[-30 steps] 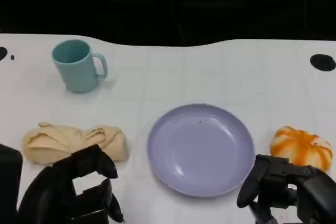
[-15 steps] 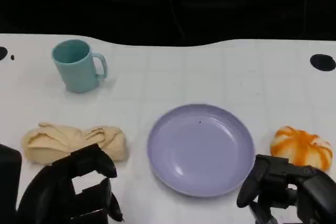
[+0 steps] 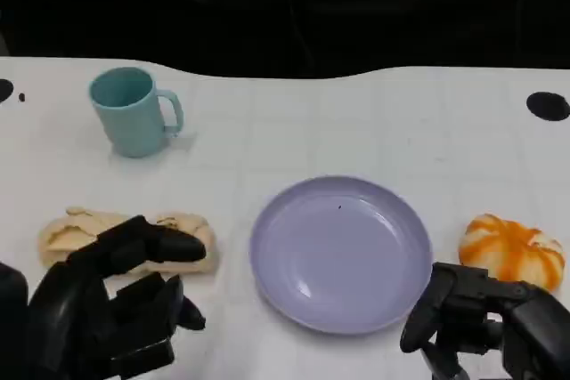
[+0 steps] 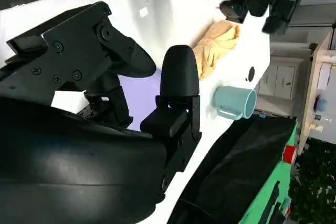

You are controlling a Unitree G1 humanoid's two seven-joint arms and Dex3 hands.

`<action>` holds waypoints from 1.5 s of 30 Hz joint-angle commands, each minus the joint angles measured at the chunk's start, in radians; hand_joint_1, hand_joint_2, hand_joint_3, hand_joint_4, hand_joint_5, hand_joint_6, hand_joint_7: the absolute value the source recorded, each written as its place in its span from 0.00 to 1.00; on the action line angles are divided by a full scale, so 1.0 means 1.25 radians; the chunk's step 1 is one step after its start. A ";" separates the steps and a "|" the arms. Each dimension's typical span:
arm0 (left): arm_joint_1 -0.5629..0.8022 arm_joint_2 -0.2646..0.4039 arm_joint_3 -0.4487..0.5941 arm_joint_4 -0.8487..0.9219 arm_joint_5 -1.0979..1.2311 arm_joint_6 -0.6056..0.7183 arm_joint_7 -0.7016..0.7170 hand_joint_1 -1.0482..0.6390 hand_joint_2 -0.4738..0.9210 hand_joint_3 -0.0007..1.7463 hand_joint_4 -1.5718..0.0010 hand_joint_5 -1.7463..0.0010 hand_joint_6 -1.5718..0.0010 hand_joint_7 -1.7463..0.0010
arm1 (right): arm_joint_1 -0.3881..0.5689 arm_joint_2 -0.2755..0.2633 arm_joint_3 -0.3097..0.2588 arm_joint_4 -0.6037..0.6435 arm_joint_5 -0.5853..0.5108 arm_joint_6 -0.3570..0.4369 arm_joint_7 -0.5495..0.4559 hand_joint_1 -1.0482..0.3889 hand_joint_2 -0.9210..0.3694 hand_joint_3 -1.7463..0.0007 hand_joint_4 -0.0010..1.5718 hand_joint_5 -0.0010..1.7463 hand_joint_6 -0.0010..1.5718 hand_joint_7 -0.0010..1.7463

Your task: Grasp the towel on the left side of the plate with the left hand and place it into the plate.

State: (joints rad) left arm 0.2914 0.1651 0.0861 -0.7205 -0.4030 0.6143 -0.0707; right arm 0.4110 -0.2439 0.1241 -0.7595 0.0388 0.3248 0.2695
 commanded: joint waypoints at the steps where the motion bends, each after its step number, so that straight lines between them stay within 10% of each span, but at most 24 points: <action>1: 0.022 0.045 -0.035 0.049 0.132 -0.182 -0.042 0.48 0.92 0.31 0.66 0.35 0.65 0.64 | 0.003 -0.003 0.007 -0.012 -0.003 0.005 -0.006 0.68 0.29 0.35 0.48 0.96 0.43 0.78; 4: 0.030 0.057 -0.040 0.079 0.191 -0.269 -0.055 0.45 0.99 0.17 0.71 0.45 0.68 0.75 | 0.003 -0.001 0.014 -0.011 -0.005 -0.003 -0.009 0.68 0.29 0.35 0.48 0.97 0.43 0.78; 15: 0.001 0.107 -0.017 0.130 0.300 -0.400 -0.091 0.39 1.00 0.11 0.92 0.55 0.83 0.87 | -0.002 0.006 0.028 -0.011 -0.014 -0.002 -0.020 0.67 0.30 0.35 0.49 0.98 0.44 0.78; 24: -0.061 0.220 -0.017 0.073 0.461 -0.319 -0.137 0.39 1.00 0.06 1.00 0.55 0.86 0.92 | -0.004 0.009 0.027 -0.013 -0.011 0.009 -0.018 0.67 0.30 0.35 0.48 0.97 0.44 0.78; 33: -0.177 0.351 -0.114 0.162 0.749 -0.288 -0.190 0.35 0.97 0.00 0.97 0.64 0.80 0.96 | 0.003 0.009 0.027 -0.020 -0.010 0.010 -0.018 0.67 0.30 0.36 0.49 0.97 0.44 0.78; 45: -0.373 0.346 -0.259 0.391 0.910 -0.222 -0.300 0.32 0.96 0.00 0.85 0.83 0.82 1.00 | 0.012 0.005 0.023 -0.023 -0.015 -0.003 -0.016 0.66 0.28 0.37 0.48 0.97 0.44 0.78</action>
State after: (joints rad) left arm -0.1289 0.5997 -0.2084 -0.2838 0.7019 0.3095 -0.4140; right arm 0.4239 -0.2297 0.1572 -0.7802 0.0167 0.3332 0.2496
